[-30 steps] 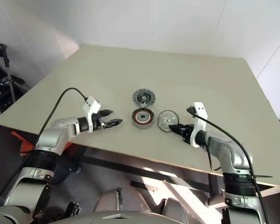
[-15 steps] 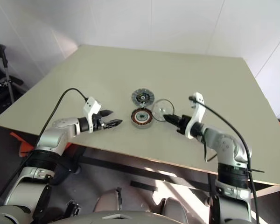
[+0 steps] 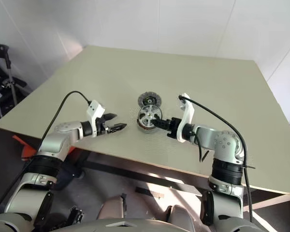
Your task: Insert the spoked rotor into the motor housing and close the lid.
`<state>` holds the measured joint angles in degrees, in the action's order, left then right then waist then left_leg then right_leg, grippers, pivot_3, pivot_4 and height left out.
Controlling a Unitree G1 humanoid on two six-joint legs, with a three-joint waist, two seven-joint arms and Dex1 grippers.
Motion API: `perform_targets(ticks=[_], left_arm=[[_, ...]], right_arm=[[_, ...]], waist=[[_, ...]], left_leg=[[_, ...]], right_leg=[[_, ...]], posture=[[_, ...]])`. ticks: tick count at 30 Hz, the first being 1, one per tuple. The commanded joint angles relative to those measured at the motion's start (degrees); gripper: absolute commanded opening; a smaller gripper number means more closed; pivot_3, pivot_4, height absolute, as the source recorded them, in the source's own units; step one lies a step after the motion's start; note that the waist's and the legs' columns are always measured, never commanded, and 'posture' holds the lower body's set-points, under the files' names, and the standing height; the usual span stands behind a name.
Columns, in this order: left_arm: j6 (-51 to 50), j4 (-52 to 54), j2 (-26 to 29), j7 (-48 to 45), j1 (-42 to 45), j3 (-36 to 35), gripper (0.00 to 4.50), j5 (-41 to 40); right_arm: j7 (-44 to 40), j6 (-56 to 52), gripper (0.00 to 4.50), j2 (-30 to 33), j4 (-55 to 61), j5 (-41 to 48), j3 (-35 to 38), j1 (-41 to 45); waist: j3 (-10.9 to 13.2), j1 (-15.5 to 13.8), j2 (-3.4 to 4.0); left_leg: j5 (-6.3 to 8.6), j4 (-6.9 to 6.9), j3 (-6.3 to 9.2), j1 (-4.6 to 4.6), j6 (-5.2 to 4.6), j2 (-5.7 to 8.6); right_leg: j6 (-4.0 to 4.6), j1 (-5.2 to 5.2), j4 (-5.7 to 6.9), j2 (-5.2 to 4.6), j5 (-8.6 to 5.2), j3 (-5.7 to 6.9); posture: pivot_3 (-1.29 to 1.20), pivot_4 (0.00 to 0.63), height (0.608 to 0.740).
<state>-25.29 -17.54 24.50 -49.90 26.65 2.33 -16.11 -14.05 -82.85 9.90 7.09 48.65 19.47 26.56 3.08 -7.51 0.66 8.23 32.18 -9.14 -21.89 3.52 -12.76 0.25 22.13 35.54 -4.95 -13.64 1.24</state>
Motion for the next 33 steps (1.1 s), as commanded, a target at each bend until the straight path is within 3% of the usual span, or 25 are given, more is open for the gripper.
perform_targets(ticks=[1, 16, 33], left_arm=[[0.9, 1.7, 0.2, 0.1, 0.6, -1.0, 4.5, -0.5], [1.0, 4.0, 0.2, -0.1, -0.3, -2.0, 4.5, -1.7], [1.3, 3.5, -0.1, -0.1, -0.2, -1.4, 4.5, -1.1]], right_arm=[[0.9, 0.6, 0.93, -0.6, -1.3, -0.9, -1.0, 2.4], [0.3, 6.6, 0.93, -2.7, -12.3, -6.7, -4.0, 7.7], [0.8, 7.7, 0.93, -2.9, -13.8, -7.2, -2.2, 8.4]], waist=[[0.0, 0.0, 0.0], [0.0, 0.1, 0.0], [0.0, 0.2, 0.0]], left_leg=[[0.0, 0.0, 0.0, 0.0, 0.01, 0.0], [-0.06, -0.03, 0.02, -0.07, 0.11, 0.0], [-0.07, -0.03, 0.03, -0.07, 0.12, -0.01]], right_leg=[[-0.01, 0.01, 0.0, 0.0, 0.0, 0.0], [-0.01, 0.06, 0.02, 0.0, 0.0, 0.03], [-0.01, 0.06, 0.04, 0.01, 0.01, 0.03]], posture=[[0.0, 0.0, 0.74], [0.0, 0.0, 0.74], [0.0, 0.0, 0.74]])
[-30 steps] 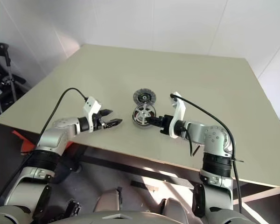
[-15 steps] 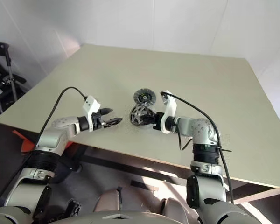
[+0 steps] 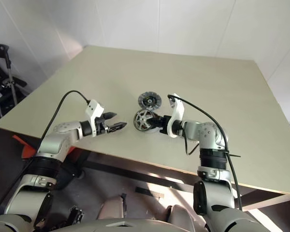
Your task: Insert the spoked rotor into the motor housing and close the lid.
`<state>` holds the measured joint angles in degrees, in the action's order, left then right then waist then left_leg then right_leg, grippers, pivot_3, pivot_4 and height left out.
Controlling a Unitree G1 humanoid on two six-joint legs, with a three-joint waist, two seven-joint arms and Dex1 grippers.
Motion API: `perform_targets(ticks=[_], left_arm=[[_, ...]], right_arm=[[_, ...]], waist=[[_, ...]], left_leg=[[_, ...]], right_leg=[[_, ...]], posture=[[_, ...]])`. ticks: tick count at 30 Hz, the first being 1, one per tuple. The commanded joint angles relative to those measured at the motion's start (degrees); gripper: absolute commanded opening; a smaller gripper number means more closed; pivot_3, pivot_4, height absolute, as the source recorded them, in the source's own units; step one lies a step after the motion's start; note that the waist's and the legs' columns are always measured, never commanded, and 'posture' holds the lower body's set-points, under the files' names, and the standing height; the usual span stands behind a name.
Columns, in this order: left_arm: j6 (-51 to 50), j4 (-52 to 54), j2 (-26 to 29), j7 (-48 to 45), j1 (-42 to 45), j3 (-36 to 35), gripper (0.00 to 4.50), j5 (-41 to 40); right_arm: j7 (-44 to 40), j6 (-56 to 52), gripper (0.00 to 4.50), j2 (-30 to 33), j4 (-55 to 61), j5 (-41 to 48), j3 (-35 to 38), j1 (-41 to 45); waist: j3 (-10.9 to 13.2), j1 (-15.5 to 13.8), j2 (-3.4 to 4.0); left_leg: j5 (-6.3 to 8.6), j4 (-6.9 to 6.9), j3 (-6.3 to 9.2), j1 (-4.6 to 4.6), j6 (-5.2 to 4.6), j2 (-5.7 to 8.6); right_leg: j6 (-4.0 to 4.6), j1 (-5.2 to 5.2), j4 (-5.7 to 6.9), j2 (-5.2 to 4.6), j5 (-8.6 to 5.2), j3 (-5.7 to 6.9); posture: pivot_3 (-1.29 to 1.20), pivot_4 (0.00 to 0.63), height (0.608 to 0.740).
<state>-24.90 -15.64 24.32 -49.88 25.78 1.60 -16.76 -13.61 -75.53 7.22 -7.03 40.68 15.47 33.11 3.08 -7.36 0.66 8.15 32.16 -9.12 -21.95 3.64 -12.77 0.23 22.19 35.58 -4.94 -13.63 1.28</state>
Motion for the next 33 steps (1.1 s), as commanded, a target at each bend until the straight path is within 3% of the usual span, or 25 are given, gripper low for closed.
perform_targets(ticks=[1, 31, 33], left_arm=[[0.9, 1.6, 0.0, -0.1, 0.7, -0.6, 4.5, -0.5], [0.5, 3.1, -0.6, 0.3, -0.5, -0.2, 4.5, -0.3], [0.4, 3.3, -0.6, 0.4, -0.6, -0.2, 4.5, -0.3]], right_arm=[[0.6, 0.2, 0.93, -0.3, 0.2, 0.8, 2.1, 2.1], [2.6, 3.8, 0.93, -0.3, -2.8, -1.8, 3.7, 3.2], [2.6, 4.1, 1.37, -0.3, -2.7, -1.8, 3.8, 3.2]], waist=[[0.0, 0.0, 0.0], [0.0, 0.0, 0.0], [0.0, 0.0, 0.0]], left_leg=[[0.0, 0.0, 0.0, 0.0, 0.0, 0.0], [-0.01, 0.01, 0.0, 0.0, 0.02, 0.0], [-0.01, 0.01, 0.0, 0.0, 0.02, 0.0]], right_leg=[[0.0, 0.0, 0.0, 0.0, 0.0, 0.0], [0.0, 0.0, 0.03, 0.0, 0.0, 0.0], [0.0, 0.0, 0.03, 0.0, 0.0, 0.0]], posture=[[0.0, 0.0, 0.74], [0.0, 0.0, 0.74], [0.0, 0.0, 0.74]])
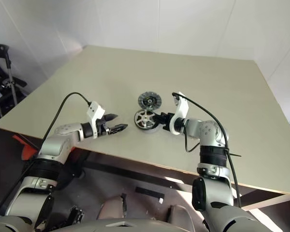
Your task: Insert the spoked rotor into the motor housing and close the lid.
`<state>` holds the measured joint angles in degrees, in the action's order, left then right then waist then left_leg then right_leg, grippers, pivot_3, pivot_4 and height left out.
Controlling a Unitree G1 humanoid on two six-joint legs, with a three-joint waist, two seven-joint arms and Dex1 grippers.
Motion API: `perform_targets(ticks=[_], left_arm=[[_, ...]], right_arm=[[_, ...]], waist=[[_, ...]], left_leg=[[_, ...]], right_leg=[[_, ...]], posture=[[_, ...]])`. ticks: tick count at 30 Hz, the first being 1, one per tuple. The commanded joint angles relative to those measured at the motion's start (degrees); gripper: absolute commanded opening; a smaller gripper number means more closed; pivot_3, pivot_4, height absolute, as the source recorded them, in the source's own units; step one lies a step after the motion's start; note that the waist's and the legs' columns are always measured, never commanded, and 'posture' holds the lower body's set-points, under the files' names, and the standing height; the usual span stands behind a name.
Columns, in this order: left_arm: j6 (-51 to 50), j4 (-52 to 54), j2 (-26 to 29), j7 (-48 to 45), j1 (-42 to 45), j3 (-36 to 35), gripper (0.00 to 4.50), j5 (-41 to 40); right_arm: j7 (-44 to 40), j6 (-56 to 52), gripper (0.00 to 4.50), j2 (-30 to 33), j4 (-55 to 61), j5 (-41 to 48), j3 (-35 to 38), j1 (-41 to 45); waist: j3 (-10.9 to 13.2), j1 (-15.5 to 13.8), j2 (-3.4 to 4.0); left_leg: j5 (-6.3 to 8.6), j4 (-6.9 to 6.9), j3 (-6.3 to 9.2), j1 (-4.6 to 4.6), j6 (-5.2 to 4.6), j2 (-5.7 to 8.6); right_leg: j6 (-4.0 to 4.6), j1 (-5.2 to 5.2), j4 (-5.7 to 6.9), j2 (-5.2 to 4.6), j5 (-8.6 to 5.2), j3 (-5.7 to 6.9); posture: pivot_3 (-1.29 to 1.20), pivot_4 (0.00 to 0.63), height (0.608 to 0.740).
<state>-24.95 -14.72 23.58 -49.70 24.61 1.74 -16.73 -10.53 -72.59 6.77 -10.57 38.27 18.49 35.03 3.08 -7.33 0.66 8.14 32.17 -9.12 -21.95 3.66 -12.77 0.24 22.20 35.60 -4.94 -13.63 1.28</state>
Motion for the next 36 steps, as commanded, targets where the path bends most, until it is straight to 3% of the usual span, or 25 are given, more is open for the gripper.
perform_targets(ticks=[1, 10, 14, 36], left_arm=[[0.4, 2.4, 0.2, 0.2, 0.6, -0.3, 4.5, -0.4], [0.4, 2.8, 0.2, 0.4, 0.2, -0.4, 4.5, -0.4], [0.6, 2.6, 0.2, 0.4, 0.4, -0.4, 4.5, -0.3], [1.8, 1.1, 0.6, 1.0, 1.1, -0.9, 4.5, 0.1]], right_arm=[[-0.5, 1.5, 1.53, 0.1, 0.8, 0.6, 0.8, 1.3], [-0.2, 3.0, 4.46, 0.3, 0.2, -0.2, 0.5, 1.5], [-0.2, 3.4, 4.46, 0.2, 0.0, -0.3, 0.5, 1.6], [-0.9, 5.4, 4.46, 0.6, 0.0, -0.4, 0.0, 1.7]], waist=[[0.0, 0.0, 0.0], [0.0, 0.0, 0.0], [0.0, 0.0, 0.0], [0.0, 0.0, 0.0]], left_leg=[[0.0, 0.0, 0.0, 0.0, 0.0, 0.0], [-0.07, 0.0, 0.0, 0.17, 0.12, 0.0], [-0.15, -0.01, 0.0, 0.16, 0.25, 0.0], [-0.16, -0.03, 0.01, 0.1, 0.27, 0.0]], right_leg=[[0.0, 0.0, 0.0, 0.0, 0.0, 0.0], [-0.04, -0.12, 0.09, -0.01, -0.02, -0.01], [-0.33, -0.1, 0.1, -0.02, -0.18, 0.0], [-0.05, -0.06, 0.08, -0.02, -0.01, 0.01]], posture=[[0.0, 0.0, 0.74], [0.0, 0.0, 0.74], [0.0, 0.0, 0.74], [0.0, 0.0, 0.74]])
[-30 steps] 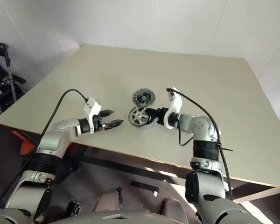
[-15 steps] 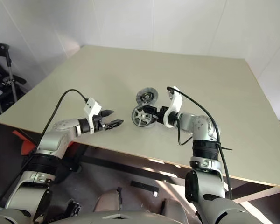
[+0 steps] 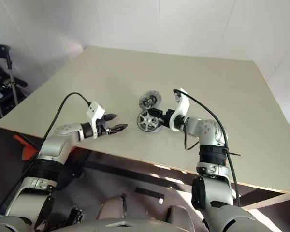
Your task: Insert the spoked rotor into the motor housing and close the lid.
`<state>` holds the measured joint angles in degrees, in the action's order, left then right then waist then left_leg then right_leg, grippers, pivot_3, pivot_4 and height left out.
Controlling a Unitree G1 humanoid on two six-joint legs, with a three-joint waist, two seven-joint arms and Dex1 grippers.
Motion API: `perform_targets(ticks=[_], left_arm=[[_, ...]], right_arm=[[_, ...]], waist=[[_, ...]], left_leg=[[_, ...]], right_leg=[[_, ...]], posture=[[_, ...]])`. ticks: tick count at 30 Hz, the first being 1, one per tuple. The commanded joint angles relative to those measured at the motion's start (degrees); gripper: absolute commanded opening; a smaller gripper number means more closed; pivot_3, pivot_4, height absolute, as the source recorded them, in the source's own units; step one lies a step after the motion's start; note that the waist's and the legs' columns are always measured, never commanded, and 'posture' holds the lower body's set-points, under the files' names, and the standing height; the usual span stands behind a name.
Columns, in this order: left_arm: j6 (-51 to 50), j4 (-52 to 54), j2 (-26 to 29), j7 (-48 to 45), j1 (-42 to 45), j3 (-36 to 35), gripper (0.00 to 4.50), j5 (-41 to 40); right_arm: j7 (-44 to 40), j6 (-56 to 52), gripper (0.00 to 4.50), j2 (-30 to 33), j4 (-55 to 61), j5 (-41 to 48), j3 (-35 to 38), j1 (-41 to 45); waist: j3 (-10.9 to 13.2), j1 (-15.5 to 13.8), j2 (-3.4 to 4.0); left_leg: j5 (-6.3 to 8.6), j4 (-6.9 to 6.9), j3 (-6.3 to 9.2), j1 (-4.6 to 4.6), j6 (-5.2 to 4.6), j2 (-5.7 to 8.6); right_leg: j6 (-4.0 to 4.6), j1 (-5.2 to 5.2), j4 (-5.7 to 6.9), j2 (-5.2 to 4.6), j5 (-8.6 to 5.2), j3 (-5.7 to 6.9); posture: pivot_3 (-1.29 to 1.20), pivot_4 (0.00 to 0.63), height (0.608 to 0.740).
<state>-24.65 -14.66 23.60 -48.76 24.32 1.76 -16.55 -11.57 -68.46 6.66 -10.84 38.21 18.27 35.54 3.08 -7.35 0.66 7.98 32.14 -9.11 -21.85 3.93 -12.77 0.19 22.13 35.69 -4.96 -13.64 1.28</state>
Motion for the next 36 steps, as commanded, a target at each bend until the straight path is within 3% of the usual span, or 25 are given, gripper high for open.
perform_targets(ticks=[1, 19, 28, 31, 35, 36], left_arm=[[1.6, 1.0, 0.6, 0.1, 1.3, -1.0, 4.5, -0.1], [1.9, 0.7, 0.7, -0.1, 1.6, -0.9, 4.5, -0.2], [1.9, 0.6, 0.2, 0.0, 1.3, -0.6, 4.5, -0.2], [2.0, 0.3, 0.1, -0.2, 1.6, -0.5, 4.5, -0.2], [2.0, 0.0, 0.1, -0.4, 1.8, -0.3, 4.5, -0.1], [2.0, 0.0, 0.1, -0.5, 1.9, -0.3, 4.5, -0.1]], right_arm=[[0.1, 1.3, 4.46, 0.7, 0.5, -0.3, 0.1, 1.2], [-2.1, 4.8, 4.46, 3.6, 1.6, -2.1, 0.1, 0.8], [-7.9, 0.2, 4.46, 9.6, 18.1, 2.1, -3.5, -7.2], [-10.1, 1.0, 3.87, 10.2, 21.4, 3.3, -3.9, -10.1], [-13.0, 4.0, 2.6, 11.8, 22.7, 1.9, -7.3, -12.0], [-13.5, 4.5, 2.6, 11.8, 22.7, 2.1, -7.6, -12.0]], waist=[[0.0, 0.0, 0.0], [0.0, 0.0, 0.0], [0.0, 0.0, 0.0], [0.0, 0.0, 0.0], [0.0, -0.1, 0.0], [0.0, -0.1, 0.0]], left_leg=[[0.0, -0.01, 0.0, -0.02, 0.0, 0.0], [0.0, -0.04, 0.0, -0.13, 0.0, -0.01], [0.01, -0.07, 0.0, -0.12, -0.02, -0.04], [0.01, -0.07, 0.0, -0.12, -0.03, -0.03], [0.02, -0.02, -0.01, -0.08, -0.04, -0.01], [0.02, -0.02, -0.01, -0.07, -0.04, -0.01]], right_leg=[[0.01, 0.02, 0.0, 0.0, 0.0, 0.0], [0.03, 0.14, -0.01, 0.01, 0.01, 0.01], [0.03, 0.15, -0.03, 0.05, 0.01, 0.01], [0.03, 0.14, -0.05, 0.04, 0.01, 0.01], [0.01, 0.08, -0.04, 0.01, 0.0, 0.0], [-0.01, 0.08, -0.04, 0.01, -0.01, 0.0]], posture=[[0.0, 0.0, 0.74], [0.0, 0.0, 0.74], [0.0, 0.0, 0.74], [0.0, 0.0, 0.74], [0.0, 0.0, 0.74], [0.0, 0.0, 0.74]])
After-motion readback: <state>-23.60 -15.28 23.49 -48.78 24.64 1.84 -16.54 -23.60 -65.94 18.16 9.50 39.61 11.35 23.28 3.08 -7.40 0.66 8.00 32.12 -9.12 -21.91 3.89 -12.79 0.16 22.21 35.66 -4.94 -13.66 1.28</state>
